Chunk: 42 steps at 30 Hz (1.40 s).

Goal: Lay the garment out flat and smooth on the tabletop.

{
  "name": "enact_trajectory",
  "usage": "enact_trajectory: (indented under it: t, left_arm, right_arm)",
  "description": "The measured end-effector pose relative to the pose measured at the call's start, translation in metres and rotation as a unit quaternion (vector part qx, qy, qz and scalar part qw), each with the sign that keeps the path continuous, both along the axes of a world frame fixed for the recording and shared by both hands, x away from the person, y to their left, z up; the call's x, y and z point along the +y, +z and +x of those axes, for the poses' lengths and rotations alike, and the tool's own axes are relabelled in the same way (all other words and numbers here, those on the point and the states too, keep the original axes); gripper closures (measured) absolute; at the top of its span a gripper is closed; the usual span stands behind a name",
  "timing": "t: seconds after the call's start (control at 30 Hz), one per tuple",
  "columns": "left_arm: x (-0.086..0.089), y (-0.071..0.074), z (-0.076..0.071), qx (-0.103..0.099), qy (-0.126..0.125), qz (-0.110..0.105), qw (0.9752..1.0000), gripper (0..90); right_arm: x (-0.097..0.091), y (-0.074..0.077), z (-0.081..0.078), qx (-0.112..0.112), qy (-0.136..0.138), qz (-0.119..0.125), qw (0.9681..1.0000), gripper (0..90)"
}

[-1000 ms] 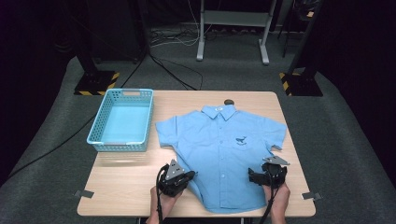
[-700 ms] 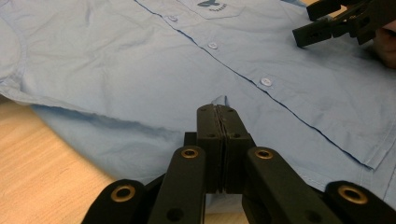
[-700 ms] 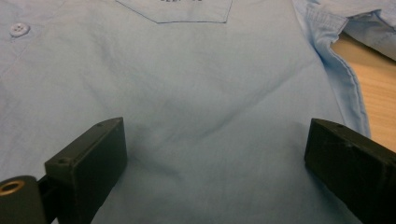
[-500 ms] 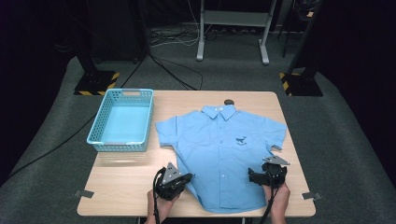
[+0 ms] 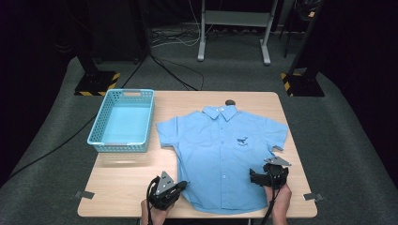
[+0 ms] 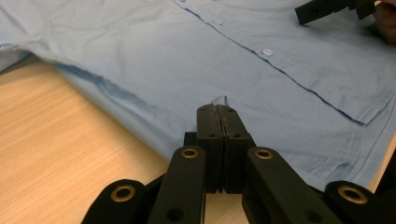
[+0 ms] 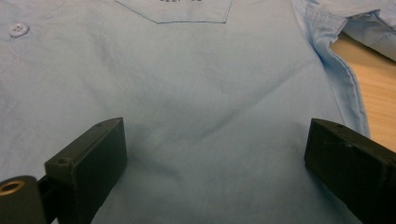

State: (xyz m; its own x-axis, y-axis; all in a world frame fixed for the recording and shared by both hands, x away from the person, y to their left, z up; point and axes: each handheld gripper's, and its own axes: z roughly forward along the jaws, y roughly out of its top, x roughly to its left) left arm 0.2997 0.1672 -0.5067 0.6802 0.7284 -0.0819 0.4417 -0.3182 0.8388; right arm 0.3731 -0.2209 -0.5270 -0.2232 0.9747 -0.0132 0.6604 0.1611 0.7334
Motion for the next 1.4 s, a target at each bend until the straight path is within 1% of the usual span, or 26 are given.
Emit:
enact_trajectory:
  t: [0.13, 0.3, 0.33, 0.53, 0.6, 0.63, 0.67, 0.7, 0.73, 0.77, 0.83, 0.87, 0.9, 0.93, 0.97, 1.0, 1.03, 1.07, 1.13, 1.17, 1.2, 1.23, 1.27, 1.3, 1.33, 1.4]
  left_arm:
    - [0.005, -0.003, -0.003, 0.004, 0.005, -0.001, 1.0, 88.2]
    - [0.009, -0.007, -0.008, 0.008, 0.007, 0.005, 0.9999, 88.0]
    - [0.01, -0.009, -0.01, 0.012, 0.009, 0.004, 0.9999, 88.0]
    - [0.013, -0.012, -0.015, 0.017, 0.008, 0.007, 0.9998, 87.5]
    - [0.018, -0.016, -0.019, 0.025, 0.011, 0.007, 0.9996, 86.1]
    - [0.021, -0.016, -0.02, 0.027, 0.016, 0.009, 0.9995, 82.3]
    - [0.025, -0.017, -0.021, 0.034, 0.024, 0.006, 0.9991, 72.7]
    - [0.025, -0.017, -0.021, 0.034, 0.024, 0.006, 0.9991, 63.8]
    - [0.035, -0.015, -0.022, 0.044, 0.042, -0.002, 0.9981, 54.1]
    - [0.041, -0.013, -0.024, 0.045, 0.05, -0.009, 0.9977, 46.7]
    - [0.051, -0.005, -0.025, 0.036, 0.059, -0.022, 0.9974, 39.4]
    - [0.054, 0.001, -0.025, 0.027, 0.069, -0.027, 0.9969, 35.3]
    - [0.054, 0.001, -0.025, 0.027, 0.069, -0.027, 0.9969, 29.5]
    - [0.055, 0.012, -0.019, 0.015, 0.072, -0.03, 0.9968, 26.3]
    - [0.053, 0.018, -0.014, 0.011, 0.071, -0.028, 0.997, 23.7]
    - [0.053, 0.018, -0.014, 0.011, 0.071, -0.028, 0.997, 21.0]
    - [0.042, 0.027, -0.002, 0.003, 0.058, -0.014, 0.9982, 18.5]
    - [0.033, 0.03, 0.005, 0.003, 0.047, -0.002, 0.9989, 17.2]
    - [0.011, 0.033, 0.019, 0.007, 0.021, 0.024, 0.9995, 15.6]
    - [-0.002, 0.032, 0.026, 0.013, 0.004, 0.041, 0.9991, 14.9]
    - [-0.014, 0.03, 0.032, 0.017, -0.009, 0.058, 0.9981, 14.5]
    - [-0.026, 0.027, 0.038, 0.026, -0.019, 0.078, 0.9964, 14.5]
    - [-0.026, 0.027, 0.038, 0.026, -0.019, 0.078, 0.9964, 14.1]
    - [-0.043, 0.018, 0.045, 0.04, -0.036, 0.117, 0.9917, 13.7]
    - [-0.048, 0.013, 0.047, 0.046, -0.041, 0.13, 0.9896, 13.8]
    - [-0.049, 0.004, 0.047, 0.053, -0.039, 0.144, 0.9874, 13.8]
  right_arm:
    - [0.0, 0.0, 0.0, 0.0, 0.0, 0.0, 1.0, 4.9]
    - [0.0, 0.0, 0.0, 0.0, -0.001, 0.0, 1.0, 4.8]
    - [0.0, 0.0, 0.0, 0.0, -0.001, 0.0, 1.0, 4.8]
    - [0.0, 0.0, 0.0, 0.001, -0.001, 0.0, 1.0, 4.9]
    - [0.0, 0.0, 0.0, 0.0, -0.002, 0.0, 1.0, 4.8]
    - [0.0, 0.0, 0.0, 0.001, -0.002, 0.0, 1.0, 4.9]
    - [0.0, 0.0, 0.0, 0.001, -0.002, 0.001, 1.0, 4.9]
    - [0.0, 0.0, 0.0, 0.002, -0.002, 0.001, 1.0, 4.9]
    - [-0.001, 0.0, 0.001, 0.002, -0.002, 0.002, 1.0, 4.9]
    - [-0.001, 0.0, 0.001, 0.002, -0.002, 0.002, 1.0, 4.9]
    - [-0.001, 0.0, 0.001, 0.002, -0.002, 0.002, 1.0, 4.9]
    - [-0.001, 0.0, 0.001, 0.002, -0.002, 0.002, 1.0, 4.9]
    - [0.0, 0.0, 0.001, 0.002, -0.003, 0.002, 1.0, 4.9]
    - [0.0, 0.0, 0.001, 0.002, -0.003, 0.002, 1.0, 4.8]
    - [0.0, 0.0, 0.001, 0.002, -0.003, 0.002, 1.0, 4.8]
    - [0.0, 0.0, 0.001, 0.002, -0.003, 0.001, 1.0, 4.8]
    - [0.0, 0.0, 0.001, 0.002, -0.003, 0.002, 1.0, 4.8]
    - [0.0, 0.0, 0.001, 0.002, -0.003, 0.002, 1.0, 4.9]
    - [-0.001, 0.0, 0.001, 0.003, -0.002, 0.002, 1.0, 4.9]
    - [-0.001, 0.0, 0.001, 0.003, -0.003, 0.002, 1.0, 4.9]
    - [-0.001, 0.0, 0.001, 0.003, -0.003, 0.003, 1.0, 4.9]
    - [-0.001, 0.0, 0.001, 0.003, -0.003, 0.003, 1.0, 4.9]
    - [-0.001, 0.0, 0.001, 0.003, -0.003, 0.003, 1.0, 4.9]
    - [-0.001, 0.0, 0.001, 0.003, -0.002, 0.003, 1.0, 5.0]
    - [-0.001, 0.0, 0.001, 0.003, -0.002, 0.003, 1.0, 5.0]
    - [-0.001, 0.0, 0.001, 0.002, -0.001, 0.003, 1.0, 5.0]
